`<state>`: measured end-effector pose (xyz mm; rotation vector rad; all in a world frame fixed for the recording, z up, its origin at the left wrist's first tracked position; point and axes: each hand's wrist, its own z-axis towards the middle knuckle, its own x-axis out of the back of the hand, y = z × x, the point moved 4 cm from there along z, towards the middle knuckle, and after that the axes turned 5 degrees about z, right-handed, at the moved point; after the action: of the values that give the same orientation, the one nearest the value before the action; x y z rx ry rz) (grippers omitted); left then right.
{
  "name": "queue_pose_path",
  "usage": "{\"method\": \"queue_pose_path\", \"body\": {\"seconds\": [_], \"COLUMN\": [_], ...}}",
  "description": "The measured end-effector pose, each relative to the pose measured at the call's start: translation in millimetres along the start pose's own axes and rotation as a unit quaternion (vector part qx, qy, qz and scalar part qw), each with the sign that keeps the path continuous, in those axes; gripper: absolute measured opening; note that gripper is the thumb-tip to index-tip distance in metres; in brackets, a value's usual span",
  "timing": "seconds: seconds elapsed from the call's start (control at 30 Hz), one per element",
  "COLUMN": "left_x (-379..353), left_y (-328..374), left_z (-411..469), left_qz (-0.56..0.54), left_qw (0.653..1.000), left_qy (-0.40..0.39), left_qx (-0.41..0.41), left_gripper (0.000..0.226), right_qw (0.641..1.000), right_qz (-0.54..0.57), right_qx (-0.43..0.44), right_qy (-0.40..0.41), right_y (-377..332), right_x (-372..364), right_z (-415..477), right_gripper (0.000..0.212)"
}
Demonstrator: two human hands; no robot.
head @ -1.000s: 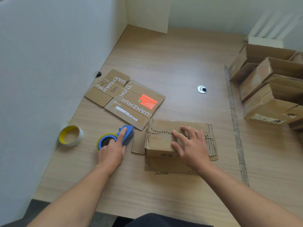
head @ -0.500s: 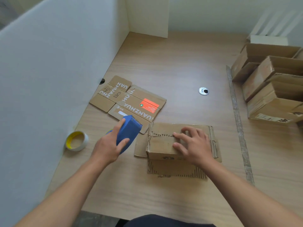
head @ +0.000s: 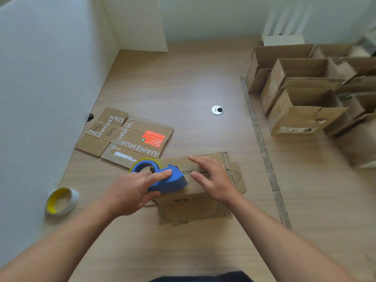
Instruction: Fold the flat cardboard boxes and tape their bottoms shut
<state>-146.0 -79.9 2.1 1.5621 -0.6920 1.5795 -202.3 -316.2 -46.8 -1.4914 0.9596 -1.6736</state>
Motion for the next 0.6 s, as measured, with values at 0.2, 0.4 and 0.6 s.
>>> {"method": "queue_pose_path", "body": {"seconds": [0.2,0.4,0.6], "left_x": [3,3,-3], "left_y": [7,15,17], "left_z": [16,22,13], "left_qz": [0.035,0.056,0.111], "left_qw": [0.997,0.991,0.979], "left_qy": [0.011,0.012,0.029], "left_qx": [-0.074,-0.118,-0.17], "left_gripper": [0.048,0.042,0.064], "right_qw": [0.999,1.0,1.0], "right_qz": [-0.02,0.011,0.026], "right_qx": [0.015,0.022,0.008], "right_qy": [-0.024,-0.004,0.004], "right_y": [0,3,1], "right_x": [-3,-2,2], "right_z": [-1,-1,0], "right_gripper": [0.047,0.032,0.033]}}
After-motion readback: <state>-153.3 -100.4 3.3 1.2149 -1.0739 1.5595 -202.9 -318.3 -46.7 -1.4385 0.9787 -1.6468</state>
